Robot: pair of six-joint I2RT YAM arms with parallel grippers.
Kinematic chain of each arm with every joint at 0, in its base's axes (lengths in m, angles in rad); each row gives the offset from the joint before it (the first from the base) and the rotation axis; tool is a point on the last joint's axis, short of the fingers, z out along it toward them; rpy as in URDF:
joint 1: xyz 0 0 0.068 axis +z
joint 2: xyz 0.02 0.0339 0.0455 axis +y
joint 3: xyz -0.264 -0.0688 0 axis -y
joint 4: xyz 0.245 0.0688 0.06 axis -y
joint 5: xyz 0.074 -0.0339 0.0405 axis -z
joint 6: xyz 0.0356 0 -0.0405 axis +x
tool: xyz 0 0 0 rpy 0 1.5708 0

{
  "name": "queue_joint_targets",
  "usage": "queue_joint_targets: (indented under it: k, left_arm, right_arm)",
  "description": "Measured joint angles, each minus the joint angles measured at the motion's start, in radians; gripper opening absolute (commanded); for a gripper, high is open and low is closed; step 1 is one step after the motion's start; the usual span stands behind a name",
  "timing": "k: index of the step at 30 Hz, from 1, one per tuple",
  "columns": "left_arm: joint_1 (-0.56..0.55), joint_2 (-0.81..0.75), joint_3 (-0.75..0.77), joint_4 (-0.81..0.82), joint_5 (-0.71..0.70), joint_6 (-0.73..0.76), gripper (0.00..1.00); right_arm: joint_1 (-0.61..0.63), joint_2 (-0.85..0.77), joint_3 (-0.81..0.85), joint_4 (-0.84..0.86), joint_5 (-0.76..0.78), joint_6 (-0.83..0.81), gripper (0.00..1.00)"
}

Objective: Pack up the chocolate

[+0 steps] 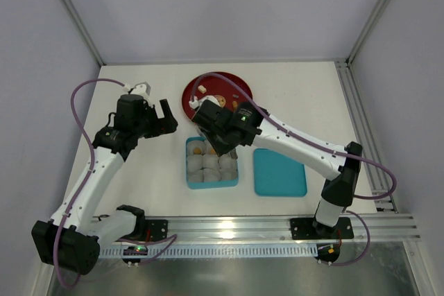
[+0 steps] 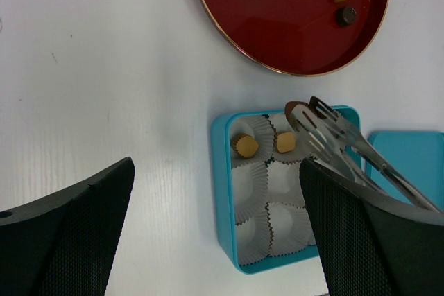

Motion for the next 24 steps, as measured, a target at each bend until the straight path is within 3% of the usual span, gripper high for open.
queue_joint_targets:
  k: [24]
  left_arm:
    - [0.0, 0.0, 0.0, 0.0, 0.0, 0.0, 1.0]
  right_arm:
    - [0.172, -0.014, -0.132, 0.01, 0.002, 0.13, 0.34]
